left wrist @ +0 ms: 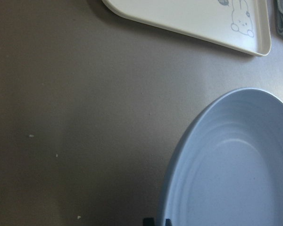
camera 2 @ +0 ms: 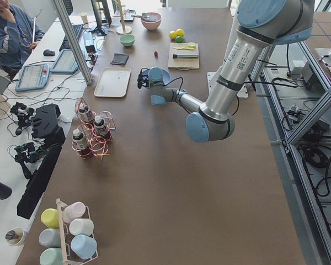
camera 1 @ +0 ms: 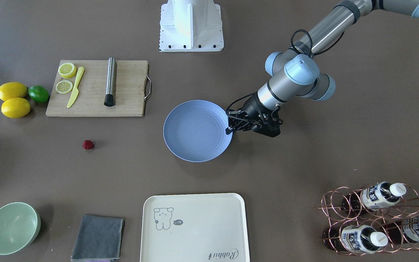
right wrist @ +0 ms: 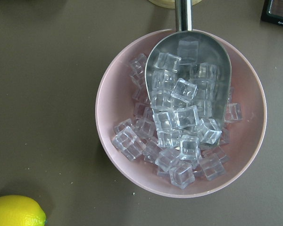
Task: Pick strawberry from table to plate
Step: 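Slide the blue plate with the left gripper toward the table center, then withdraw the left gripper from the plate while the right arm reaches toward the strawberry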
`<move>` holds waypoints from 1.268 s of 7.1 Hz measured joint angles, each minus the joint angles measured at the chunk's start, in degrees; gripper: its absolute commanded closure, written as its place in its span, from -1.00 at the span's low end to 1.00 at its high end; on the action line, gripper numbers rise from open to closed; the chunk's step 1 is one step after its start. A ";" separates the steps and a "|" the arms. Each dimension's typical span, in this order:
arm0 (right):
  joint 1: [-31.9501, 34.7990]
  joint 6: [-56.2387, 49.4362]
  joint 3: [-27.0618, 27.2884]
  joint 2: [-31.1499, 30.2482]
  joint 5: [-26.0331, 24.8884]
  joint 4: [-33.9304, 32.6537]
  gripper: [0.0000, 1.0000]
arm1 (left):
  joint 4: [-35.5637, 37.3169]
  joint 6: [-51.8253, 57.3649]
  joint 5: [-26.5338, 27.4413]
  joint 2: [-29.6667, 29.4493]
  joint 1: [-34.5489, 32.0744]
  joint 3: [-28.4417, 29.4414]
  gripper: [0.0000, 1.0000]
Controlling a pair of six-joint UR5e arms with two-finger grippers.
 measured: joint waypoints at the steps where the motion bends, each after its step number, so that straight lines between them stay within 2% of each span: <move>1: -0.11 -0.02 0.01 0.03 -0.04 0.04 -1.00 | 0.06 0.15 0.77 -0.28 0.44 0.67 -0.94; 5: -1.88 0.59 0.25 0.48 -0.68 4.15 -1.00 | 0.11 1.43 2.94 0.53 0.13 -0.25 -0.96; 7: -6.43 11.24 1.23 3.06 -2.67 7.04 -1.00 | 0.38 4.02 -0.78 4.68 -4.43 -3.76 -0.98; 9: -16.19 29.53 1.65 7.47 -8.95 9.82 -0.99 | 0.44 10.92 -8.85 12.07 -12.45 -9.07 -1.00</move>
